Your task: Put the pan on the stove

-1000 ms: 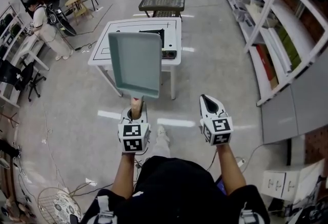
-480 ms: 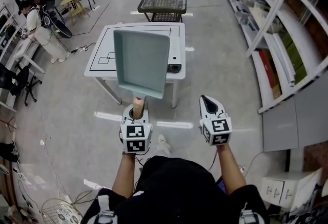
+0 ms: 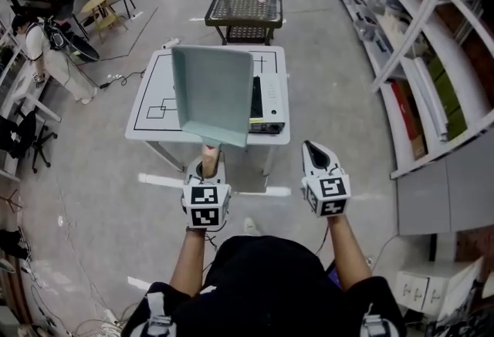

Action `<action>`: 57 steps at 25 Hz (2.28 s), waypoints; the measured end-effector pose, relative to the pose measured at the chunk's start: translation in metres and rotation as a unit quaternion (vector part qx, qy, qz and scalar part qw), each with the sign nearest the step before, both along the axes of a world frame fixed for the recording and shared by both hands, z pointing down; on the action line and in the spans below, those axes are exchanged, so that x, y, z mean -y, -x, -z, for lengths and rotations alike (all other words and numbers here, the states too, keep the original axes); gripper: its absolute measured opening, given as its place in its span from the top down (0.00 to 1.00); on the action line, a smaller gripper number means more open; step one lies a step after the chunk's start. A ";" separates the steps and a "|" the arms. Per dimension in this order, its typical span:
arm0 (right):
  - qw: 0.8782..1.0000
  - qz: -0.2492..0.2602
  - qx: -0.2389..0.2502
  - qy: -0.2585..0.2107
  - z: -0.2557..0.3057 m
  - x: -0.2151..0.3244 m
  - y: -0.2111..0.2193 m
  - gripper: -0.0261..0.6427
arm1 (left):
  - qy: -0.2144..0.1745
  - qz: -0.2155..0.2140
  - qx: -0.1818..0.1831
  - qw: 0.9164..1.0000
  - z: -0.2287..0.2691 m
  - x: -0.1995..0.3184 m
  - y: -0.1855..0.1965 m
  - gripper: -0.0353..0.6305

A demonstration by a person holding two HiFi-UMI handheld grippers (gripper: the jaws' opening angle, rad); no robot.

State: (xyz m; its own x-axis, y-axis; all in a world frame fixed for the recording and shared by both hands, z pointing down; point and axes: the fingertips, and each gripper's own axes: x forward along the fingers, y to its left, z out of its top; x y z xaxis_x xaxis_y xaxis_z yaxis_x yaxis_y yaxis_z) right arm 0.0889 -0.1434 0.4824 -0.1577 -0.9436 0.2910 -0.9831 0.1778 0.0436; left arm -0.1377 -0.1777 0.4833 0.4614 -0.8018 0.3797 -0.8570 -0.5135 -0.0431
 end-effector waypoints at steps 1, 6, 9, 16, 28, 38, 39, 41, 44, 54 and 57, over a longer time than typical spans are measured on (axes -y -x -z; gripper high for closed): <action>1.000 -0.002 -0.001 0.001 -0.001 0.009 0.001 0.91 | 0.000 -0.002 0.001 1.000 -0.001 0.010 0.001 0.87; 1.000 -0.007 -0.002 0.008 -0.009 0.047 0.012 0.91 | 0.012 -0.010 0.001 1.000 -0.012 0.048 0.006 0.87; 1.000 -0.008 -0.007 0.012 -0.011 0.060 0.014 0.91 | 0.021 -0.011 -0.002 1.000 -0.018 0.064 0.006 0.87; 1.000 -0.009 -0.011 0.017 -0.013 0.079 0.004 0.91 | 0.035 -0.014 -0.004 0.999 -0.025 0.083 -0.004 0.87; 0.999 0.042 -0.007 0.018 -0.023 0.130 -0.016 0.91 | 0.074 0.025 0.028 0.997 -0.053 0.110 -0.030 0.87; 0.996 0.080 -0.005 0.023 -0.035 0.169 -0.044 0.91 | 0.137 0.054 0.053 0.988 -0.093 0.126 -0.057 0.87; 0.996 0.083 -0.003 0.024 -0.037 0.173 -0.046 0.91 | 0.145 0.057 0.059 0.986 -0.099 0.127 -0.058 0.87; 0.996 0.090 -0.004 0.026 -0.040 0.178 -0.047 0.91 | 0.162 0.062 0.070 0.982 -0.113 0.130 -0.060 0.87; 0.994 0.103 -0.004 0.030 -0.045 0.182 -0.047 0.91 | 0.185 0.069 0.081 0.977 -0.132 0.136 -0.060 0.87; 0.991 0.121 0.000 0.047 -0.059 0.189 -0.049 0.91 | 0.255 0.077 0.111 0.957 -0.187 0.145 -0.061 0.87; 0.991 0.124 0.000 0.050 -0.061 0.190 -0.051 0.91 | 0.261 0.086 0.126 0.953 -0.192 0.148 -0.057 0.87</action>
